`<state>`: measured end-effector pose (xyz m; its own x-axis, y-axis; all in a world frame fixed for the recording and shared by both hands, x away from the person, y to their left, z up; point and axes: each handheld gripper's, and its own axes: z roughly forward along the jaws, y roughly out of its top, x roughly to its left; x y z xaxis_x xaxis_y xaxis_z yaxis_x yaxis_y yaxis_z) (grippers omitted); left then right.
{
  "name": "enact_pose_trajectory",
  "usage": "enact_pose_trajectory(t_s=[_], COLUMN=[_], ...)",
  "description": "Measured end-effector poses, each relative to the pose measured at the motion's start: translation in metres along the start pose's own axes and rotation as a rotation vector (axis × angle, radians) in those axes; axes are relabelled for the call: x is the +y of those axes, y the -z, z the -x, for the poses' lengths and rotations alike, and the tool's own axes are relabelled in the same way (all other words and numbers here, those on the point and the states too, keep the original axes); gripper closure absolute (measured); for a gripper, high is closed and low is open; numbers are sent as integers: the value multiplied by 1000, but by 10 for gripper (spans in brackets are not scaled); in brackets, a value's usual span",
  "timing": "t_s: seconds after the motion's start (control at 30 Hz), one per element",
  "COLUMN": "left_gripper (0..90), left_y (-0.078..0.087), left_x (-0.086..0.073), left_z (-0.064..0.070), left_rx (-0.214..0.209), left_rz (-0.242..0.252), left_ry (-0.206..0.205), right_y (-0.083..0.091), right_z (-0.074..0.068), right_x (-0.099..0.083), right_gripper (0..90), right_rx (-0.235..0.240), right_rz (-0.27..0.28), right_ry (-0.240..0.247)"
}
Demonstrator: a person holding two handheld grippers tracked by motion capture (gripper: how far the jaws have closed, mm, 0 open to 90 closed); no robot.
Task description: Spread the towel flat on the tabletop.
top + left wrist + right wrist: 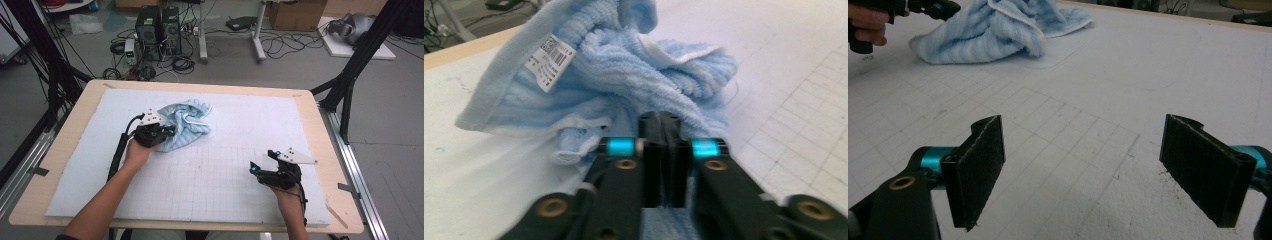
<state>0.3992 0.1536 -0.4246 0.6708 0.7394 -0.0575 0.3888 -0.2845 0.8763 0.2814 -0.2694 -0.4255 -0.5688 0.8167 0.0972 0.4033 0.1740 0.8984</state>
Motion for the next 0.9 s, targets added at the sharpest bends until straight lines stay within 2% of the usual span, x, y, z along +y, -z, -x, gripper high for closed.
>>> enact_pose_trajectory(t_s=[0.03,0.07,0.13,0.17,0.23,0.3,0.33,0.4,0.5,0.53,0.57,0.63,0.7,0.73,0.77,0.8,0.9], left_gripper=[555,478,442,463,641,805,831,847,852,852,851,850,832,768,639,551,448], left_y=[-2,-4,-10,-12,-14,-14,-13,-10,-4,-4,1,6,11,13,15,19,30], left_x=[0,-1,-3,-5,-7,-6,-6,-4,-8,-8,-12,-17,-20,-20,-18,-14,0], left_z=[1,2,7,8,10,14,17,22,34,34,41,47,50,51,51,51,44], left_rx=[-16,-26,-3,3,-30,-58,-80,-113,-172,-172,-212,-242,-262,-259,-242,-211,-112], left_rz=[2,-9,-58,-85,-110,-112,-106,-107,-75,-75,-71,-57,-63,-59,-41,-13,84], left_ry=[36,42,-6,-25,-50,-78,-83,-99,-104,-104,-107,-98,-103,-94,-85,-83,-74], right_y=[-1,-1,-2,-2,-2,-1,-1,-2,-2,-2,-1,-1,-1,-1,-1,-2,-2], right_z=[0,-1,-1,-1,-1,-1,0,1,1,1,1,1,1,1,1,1,0], right_x=[0,0,0,0,0,0,-1,-1,-1,-1,-1,-1,-1,-1,-1,-1,-1], right_gripper=[172,172,173,173,172,172,172,172,172,173,172,172,172,172,172,172,172], right_rx=[0,2,3,3,3,1,0,1,0,-1,0,-1,-2,-2,-2,-2,1], right_rz=[1,-2,-4,-6,-6,-7,-6,-6,-6,-5,-5,-8,-8,-7,-7,-4,-8], right_ry=[1,2,6,6,8,2,4,5,4,5,2,-4,-4,-4,-4,3,-4])
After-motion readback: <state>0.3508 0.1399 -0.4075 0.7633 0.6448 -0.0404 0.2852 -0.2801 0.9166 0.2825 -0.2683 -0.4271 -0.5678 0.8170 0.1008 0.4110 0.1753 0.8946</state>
